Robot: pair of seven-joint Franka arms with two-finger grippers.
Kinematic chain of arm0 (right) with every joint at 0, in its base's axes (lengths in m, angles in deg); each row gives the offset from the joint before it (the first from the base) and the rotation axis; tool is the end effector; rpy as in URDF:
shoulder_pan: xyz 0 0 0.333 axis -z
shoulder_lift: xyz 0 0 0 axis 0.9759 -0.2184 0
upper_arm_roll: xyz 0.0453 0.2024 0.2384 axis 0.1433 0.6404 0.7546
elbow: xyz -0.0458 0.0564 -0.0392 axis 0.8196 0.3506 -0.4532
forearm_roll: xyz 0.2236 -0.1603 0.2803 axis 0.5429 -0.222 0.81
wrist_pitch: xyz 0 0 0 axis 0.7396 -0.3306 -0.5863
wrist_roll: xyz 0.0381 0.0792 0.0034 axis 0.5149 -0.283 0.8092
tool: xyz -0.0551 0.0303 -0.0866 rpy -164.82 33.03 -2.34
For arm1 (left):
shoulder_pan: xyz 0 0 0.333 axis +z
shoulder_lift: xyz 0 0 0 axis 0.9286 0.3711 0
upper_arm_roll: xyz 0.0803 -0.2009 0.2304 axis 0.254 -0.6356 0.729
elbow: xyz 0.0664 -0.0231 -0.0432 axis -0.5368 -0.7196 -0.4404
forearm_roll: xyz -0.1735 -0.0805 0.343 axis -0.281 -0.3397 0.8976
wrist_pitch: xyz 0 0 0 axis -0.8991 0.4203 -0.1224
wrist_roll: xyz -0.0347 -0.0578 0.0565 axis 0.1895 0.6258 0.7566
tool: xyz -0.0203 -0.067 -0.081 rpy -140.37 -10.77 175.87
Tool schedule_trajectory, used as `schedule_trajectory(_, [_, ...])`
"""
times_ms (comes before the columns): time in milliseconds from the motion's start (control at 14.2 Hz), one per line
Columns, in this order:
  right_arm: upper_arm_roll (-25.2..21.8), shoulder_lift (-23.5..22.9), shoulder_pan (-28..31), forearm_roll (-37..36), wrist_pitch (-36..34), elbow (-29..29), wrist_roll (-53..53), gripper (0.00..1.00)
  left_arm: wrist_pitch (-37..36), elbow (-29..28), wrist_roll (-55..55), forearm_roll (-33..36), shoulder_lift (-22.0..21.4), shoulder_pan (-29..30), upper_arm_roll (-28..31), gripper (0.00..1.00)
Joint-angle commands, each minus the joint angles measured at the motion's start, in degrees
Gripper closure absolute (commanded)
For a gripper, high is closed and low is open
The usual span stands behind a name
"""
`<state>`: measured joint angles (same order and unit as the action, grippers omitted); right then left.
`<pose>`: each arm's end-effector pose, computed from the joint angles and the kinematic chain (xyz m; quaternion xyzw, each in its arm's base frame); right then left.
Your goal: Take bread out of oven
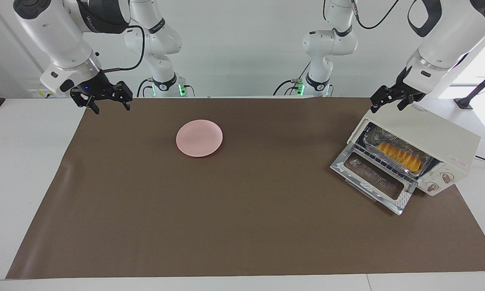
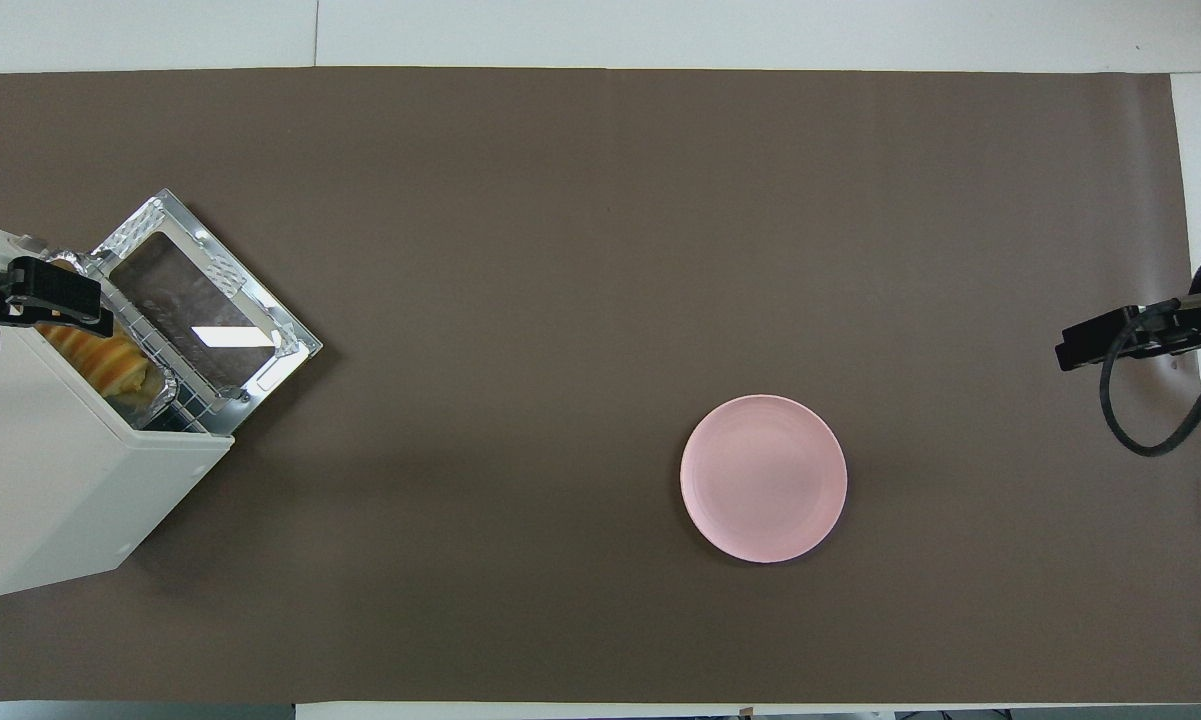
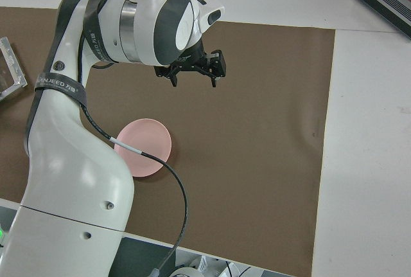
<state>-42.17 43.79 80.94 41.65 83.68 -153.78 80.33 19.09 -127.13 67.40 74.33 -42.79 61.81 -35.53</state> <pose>0.5309 -0.0172 0.5906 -0.9968 -0.0556 0.0570 0.0113 0.5456 -0.0224 0.6118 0.9982 0.0246 -0.0523 0.0153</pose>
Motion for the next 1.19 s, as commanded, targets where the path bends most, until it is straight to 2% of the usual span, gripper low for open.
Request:
schedule_trajectory(0, [0.60,0.83,0.93,-0.50,-0.61,-0.54,1.22,0.00,1.28,-2.13,-0.50,-0.07,-1.64,0.78,-0.56,0.00])
schedule_trajectory(492, [0.60,0.83,0.93,-0.50,-0.69,-0.54,1.22,0.00,2.68,-2.30,0.29,0.02,-1.82,0.87,-0.30,0.00])
schedule_trajectory(702, [0.60,0.83,0.93,-0.50,-0.69,-0.54,1.22,0.00,5.05,-1.69,4.33,0.20,-0.86,0.87,-0.13,0.00])
schedule_trajectory(913, [0.60,0.83,0.93,-0.50,-0.61,-0.54,1.22,0.00,4.71,3.56,6.97,0.28,5.11,0.87,0.05,0.00])
schedule_trajectory(983, [0.60,0.83,0.93,-0.50,-0.61,-0.54,1.22,0.00,5.06,4.54,7.41,1.68,8.52,0.87,0.22,0.00])
schedule_trajectory(1124, [0.60,0.83,0.93,-0.50,-0.61,-0.54,1.13,0.00,5.23,11.28,14.40,6.24,16.42,-0.09,0.14,0.00])
